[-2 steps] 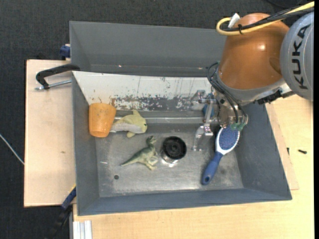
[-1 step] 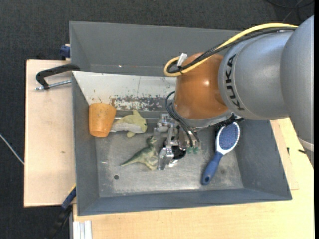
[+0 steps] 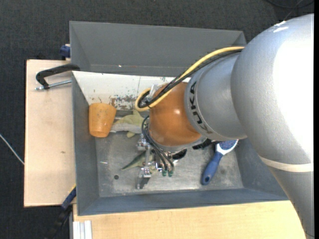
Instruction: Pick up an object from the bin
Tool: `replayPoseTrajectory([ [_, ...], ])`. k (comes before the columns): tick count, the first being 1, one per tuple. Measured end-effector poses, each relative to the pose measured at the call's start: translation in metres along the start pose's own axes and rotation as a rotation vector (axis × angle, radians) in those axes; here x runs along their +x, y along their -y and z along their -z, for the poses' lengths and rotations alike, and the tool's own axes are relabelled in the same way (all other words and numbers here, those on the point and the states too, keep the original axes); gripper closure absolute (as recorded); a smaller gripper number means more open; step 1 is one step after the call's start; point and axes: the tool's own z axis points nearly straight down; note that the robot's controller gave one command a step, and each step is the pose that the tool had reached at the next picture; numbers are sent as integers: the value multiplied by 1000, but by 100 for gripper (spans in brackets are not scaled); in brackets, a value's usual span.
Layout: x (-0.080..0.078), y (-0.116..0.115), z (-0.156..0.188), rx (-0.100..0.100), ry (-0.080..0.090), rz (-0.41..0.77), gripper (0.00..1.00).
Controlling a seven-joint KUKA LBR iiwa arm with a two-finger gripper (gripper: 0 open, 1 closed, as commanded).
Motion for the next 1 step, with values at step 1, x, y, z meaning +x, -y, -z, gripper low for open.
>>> replayPoseTrajectory([
  [1,-3,2,3,-1,6,-4,100],
])
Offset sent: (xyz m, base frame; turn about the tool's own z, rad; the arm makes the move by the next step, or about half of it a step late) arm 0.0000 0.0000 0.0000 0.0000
